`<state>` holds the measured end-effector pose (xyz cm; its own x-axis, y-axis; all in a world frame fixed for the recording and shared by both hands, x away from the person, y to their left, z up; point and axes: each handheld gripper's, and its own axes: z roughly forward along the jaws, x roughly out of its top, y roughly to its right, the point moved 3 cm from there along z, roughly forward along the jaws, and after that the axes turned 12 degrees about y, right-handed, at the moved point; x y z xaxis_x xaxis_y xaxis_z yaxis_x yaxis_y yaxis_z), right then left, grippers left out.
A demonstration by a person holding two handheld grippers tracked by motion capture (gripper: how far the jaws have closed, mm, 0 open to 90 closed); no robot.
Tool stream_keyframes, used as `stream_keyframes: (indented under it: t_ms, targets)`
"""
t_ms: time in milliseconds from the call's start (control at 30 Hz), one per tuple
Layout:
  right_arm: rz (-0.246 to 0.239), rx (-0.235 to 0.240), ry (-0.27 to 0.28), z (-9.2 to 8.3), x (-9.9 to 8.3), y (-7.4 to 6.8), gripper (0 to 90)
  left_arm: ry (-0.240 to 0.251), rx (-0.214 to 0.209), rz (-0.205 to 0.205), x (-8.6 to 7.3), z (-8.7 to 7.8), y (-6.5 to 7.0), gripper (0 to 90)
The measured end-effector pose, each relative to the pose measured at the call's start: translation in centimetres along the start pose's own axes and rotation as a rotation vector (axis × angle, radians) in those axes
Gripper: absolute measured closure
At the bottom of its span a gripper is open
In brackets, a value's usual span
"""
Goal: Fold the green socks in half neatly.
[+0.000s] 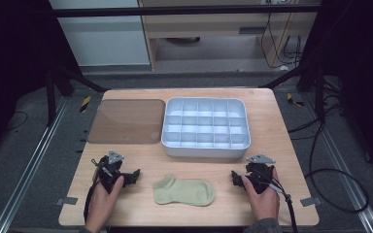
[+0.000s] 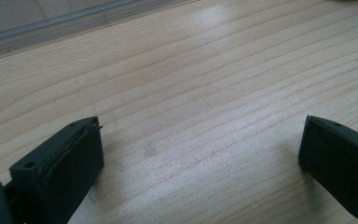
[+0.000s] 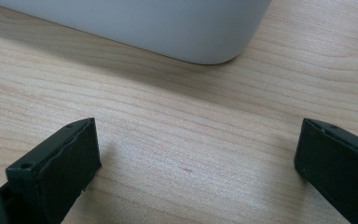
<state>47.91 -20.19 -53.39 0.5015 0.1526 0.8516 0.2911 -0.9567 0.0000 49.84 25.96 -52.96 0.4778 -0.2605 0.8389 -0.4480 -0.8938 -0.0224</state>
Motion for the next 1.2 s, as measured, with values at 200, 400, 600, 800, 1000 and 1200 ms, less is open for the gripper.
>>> stream_keyframes:
  t_ms: [200,400,600,800,1000,1200]
  targets:
    - [0.003,-0.008,0.0,0.0,0.0,-0.1,0.4,0.001,-0.004,0.002,0.1,0.1,0.0,0.0]
    - [0.013,-0.022,0.001,0.0,0.0,-0.3,0.7,0.021,-0.069,0.008,0.6,-0.6,0.1,5.2]
    - [0.01,-0.01,0.039,-1.5,0.8,-0.9,9.5,0.043,-0.132,0.0,0.9,-2.9,1.2,5.1]
    - [-0.053,0.089,0.029,-4.4,3.0,-2.8,24.4,0.047,-0.19,0.022,2.3,-4.5,3.0,6.7]
    - [-0.048,0.262,-0.032,-7.0,4.4,-5.3,50.0,-0.013,-0.26,0.071,4.3,-5.1,5.4,12.2]
    - [-0.051,0.358,-0.068,-6.6,3.7,-8.6,65.5,-0.055,-0.29,0.097,4.4,-4.7,6.7,21.8]
